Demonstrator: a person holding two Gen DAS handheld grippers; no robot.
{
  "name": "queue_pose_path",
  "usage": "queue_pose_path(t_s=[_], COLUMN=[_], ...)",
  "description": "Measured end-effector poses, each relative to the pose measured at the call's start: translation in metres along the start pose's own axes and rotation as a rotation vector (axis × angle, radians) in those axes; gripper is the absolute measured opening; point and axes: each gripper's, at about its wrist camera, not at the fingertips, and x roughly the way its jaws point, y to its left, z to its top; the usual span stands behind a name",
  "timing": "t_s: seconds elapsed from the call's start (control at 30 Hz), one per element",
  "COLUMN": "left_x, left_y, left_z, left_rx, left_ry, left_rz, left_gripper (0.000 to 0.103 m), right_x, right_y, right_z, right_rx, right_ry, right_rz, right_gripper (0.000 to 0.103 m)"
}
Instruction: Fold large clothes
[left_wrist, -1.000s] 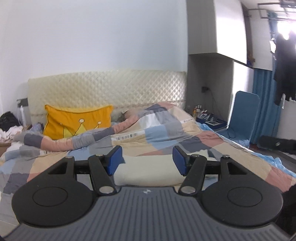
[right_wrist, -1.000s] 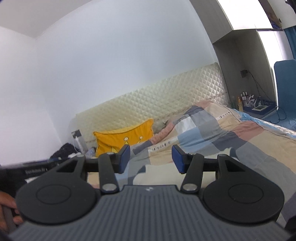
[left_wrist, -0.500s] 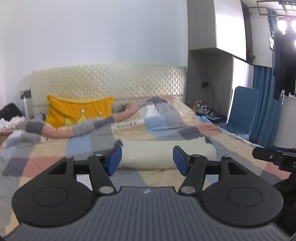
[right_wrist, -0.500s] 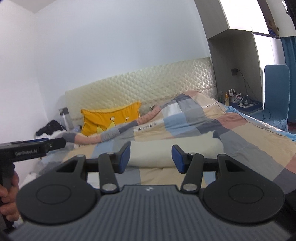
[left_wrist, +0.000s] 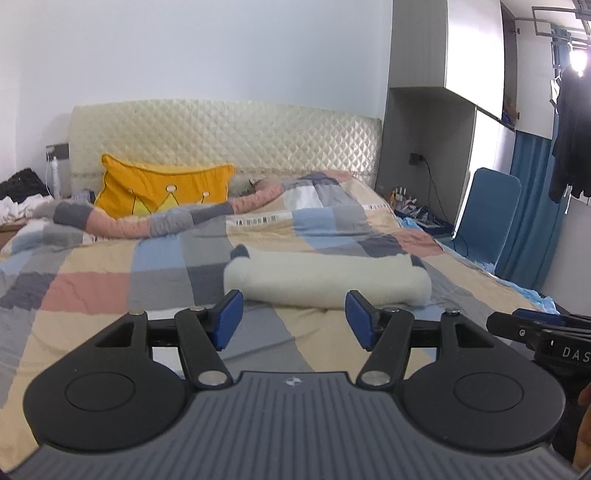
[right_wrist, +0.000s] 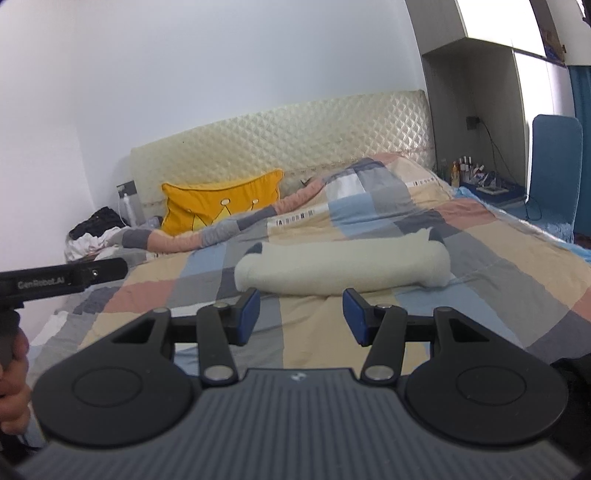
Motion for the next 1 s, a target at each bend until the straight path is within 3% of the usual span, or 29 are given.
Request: queue_pose_path(t_s=[0.53,0.6,0.7,1.0], left_x=[0.009,0.009,0.009,0.006], left_y=[0.002,0.002,0.002,0.002], left_z=[-0.005,-0.006,-0.007,-0.008], left_rx=[0.008,0.009,0.016,-0.001], left_ry=[0.014,0.012,-0.003,-0.011], left_rz=[0.033,0.037,0.045,0.055], left_gripper=[0.067,0.081,0.094,0.101], right_x=[0.001,0.001,0.0,-0.001], right_y=[0.006,0.006,0.005,0.003], right_z=[-0.004,-0.002,-0.002,0.001], right_rx=[-0.038,-0.043,-0.041,-0.055], right_ry=[0.002,-0.002,-0.006,-0.011], right_rz=[-0.03,-0.036,-0.042,-0.067], right_gripper=[0.054,0.054,0.054,0.054])
